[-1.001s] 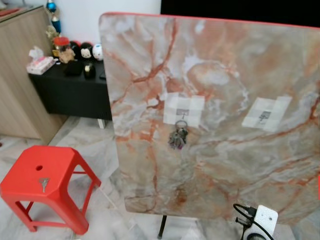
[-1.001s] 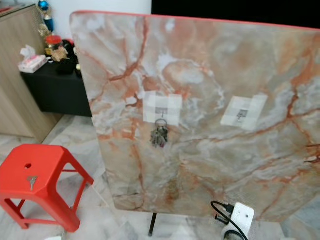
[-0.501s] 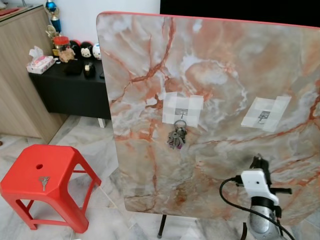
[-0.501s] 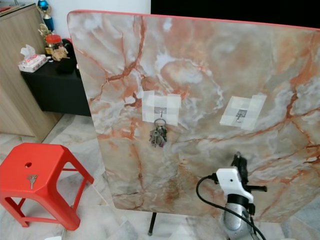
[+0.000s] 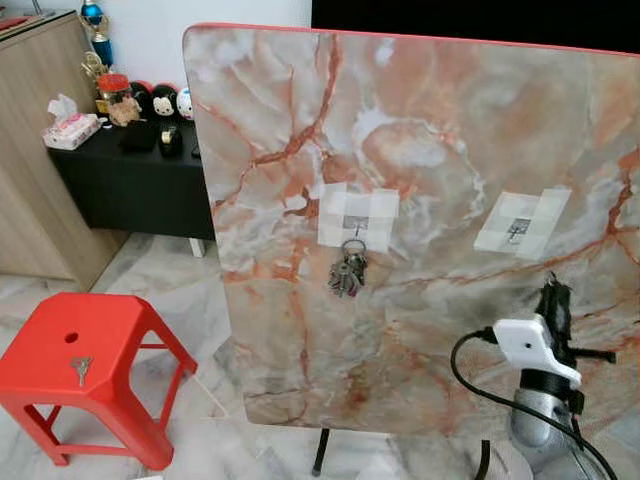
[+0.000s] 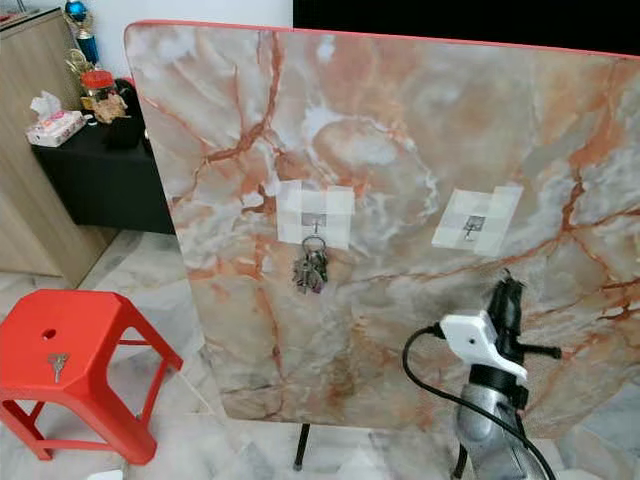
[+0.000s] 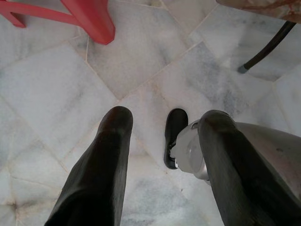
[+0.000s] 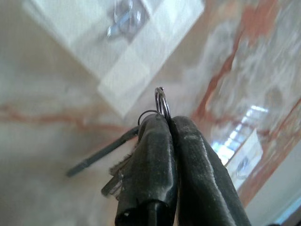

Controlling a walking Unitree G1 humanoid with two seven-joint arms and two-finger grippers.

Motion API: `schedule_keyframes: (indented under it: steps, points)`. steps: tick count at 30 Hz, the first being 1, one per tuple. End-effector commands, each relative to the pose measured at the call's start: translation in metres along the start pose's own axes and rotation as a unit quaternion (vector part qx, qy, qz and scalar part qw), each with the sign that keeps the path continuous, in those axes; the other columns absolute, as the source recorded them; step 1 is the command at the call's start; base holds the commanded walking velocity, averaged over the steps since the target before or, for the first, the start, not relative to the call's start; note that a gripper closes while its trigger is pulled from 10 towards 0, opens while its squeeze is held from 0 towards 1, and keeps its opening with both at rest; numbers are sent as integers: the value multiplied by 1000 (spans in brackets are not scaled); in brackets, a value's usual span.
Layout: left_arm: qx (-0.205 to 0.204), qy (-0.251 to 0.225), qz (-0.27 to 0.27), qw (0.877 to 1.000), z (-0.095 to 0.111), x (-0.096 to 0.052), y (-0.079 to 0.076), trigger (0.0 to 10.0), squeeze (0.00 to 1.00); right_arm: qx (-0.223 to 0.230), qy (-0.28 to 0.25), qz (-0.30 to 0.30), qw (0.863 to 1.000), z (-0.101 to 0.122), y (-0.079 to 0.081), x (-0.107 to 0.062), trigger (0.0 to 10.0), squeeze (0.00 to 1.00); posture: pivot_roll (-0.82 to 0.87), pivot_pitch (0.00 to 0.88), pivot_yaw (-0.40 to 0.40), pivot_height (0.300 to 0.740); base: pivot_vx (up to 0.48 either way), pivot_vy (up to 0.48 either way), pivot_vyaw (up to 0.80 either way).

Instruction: Hang keys on a hook

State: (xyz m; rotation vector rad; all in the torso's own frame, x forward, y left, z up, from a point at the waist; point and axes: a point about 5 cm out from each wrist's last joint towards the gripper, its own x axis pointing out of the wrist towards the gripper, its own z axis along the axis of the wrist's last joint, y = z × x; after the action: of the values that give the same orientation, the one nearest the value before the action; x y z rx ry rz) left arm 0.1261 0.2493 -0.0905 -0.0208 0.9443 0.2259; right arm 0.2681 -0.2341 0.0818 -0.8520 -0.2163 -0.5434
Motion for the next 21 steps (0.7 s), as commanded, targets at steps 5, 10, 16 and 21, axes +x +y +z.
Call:
schedule_keyframes:
  steps: [5, 10, 16, 21]
  points:
    - [3, 7, 0, 1000, -2, 0, 0, 10000, 0, -30, -51, 28, 998, 17, 7, 9, 10000, 0, 176, 0, -76, 740, 0, 0, 0]
    - [3, 6, 0, 1000, -1, 0, 0, 10000, 0, -36, -49, 35, 998, 19, 9, 13, 10000, 0, 178, 0, -78, 740, 0, 0, 0]
    - [0, 4, 1, 1000, -1, 0, -1, 10000, 0, -41, -53, 13, 998, 23, 4, 19, 10000, 0, 182, 0, -80, 740, 0, 0, 0]
    - [0, 3, 0, 1000, 0, 0, -1, 10000, 0, -40, -57, 3, 998, 25, 2, 20, 10000, 0, 180, 0, -79, 740, 0, 0, 0]
